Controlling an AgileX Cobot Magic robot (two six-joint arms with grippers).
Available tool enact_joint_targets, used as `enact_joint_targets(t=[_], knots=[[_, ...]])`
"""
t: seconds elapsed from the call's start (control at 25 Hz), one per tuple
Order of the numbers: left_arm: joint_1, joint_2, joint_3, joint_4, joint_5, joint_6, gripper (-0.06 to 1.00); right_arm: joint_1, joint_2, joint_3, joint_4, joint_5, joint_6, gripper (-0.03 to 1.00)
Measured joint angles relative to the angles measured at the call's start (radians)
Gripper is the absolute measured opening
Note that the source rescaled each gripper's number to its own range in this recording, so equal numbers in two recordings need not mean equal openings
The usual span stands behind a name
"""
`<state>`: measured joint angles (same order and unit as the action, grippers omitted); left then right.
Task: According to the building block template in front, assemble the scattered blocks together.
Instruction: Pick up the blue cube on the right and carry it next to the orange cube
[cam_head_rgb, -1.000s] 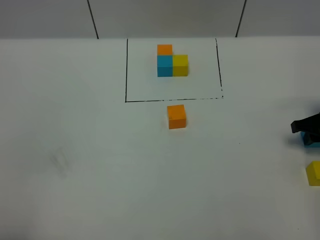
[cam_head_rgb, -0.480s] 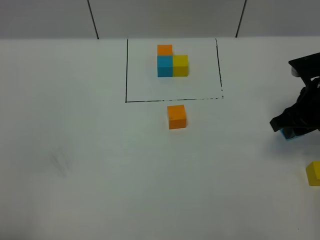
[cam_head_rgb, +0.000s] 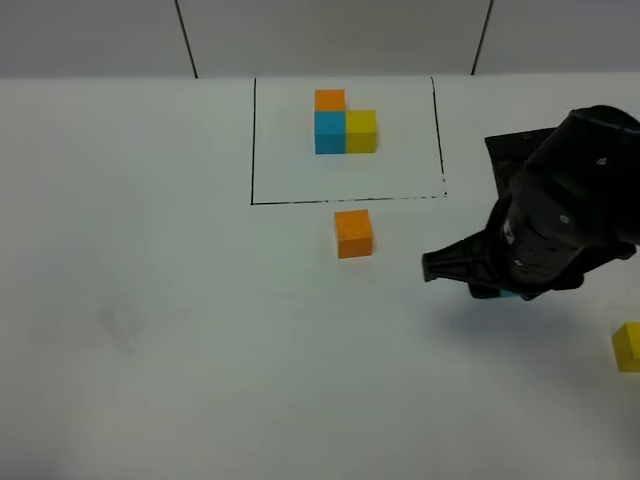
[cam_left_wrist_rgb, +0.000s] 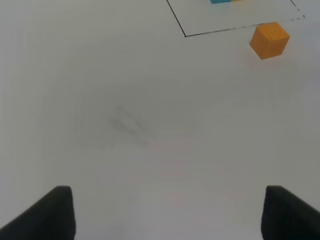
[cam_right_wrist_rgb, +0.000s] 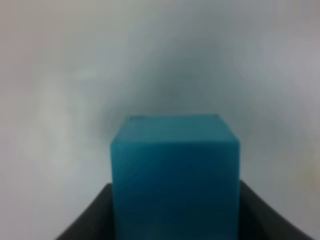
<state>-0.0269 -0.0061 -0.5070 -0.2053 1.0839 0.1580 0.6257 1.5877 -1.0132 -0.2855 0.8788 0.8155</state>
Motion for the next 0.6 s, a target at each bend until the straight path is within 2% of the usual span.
enact_joint_targets(t=[0.12, 0.24, 0.6], knots=[[0.0, 0.0, 0.0, 0.0, 0.0, 0.0, 0.65, 0.026, 0.043, -0.006, 0.011, -0.063, 0.068, 0.0], [0.0, 0.0, 0.0, 0.0, 0.0, 0.0, 0.65, 0.027, 0.127, -0.044, 0.041, -0.079, 0.077, 0.0], [0.0, 0.0, 0.0, 0.0, 0.0, 0.0, 0.65, 0.067, 0.359, -0.28, 0.131, -0.072, 0.008, 0.0]])
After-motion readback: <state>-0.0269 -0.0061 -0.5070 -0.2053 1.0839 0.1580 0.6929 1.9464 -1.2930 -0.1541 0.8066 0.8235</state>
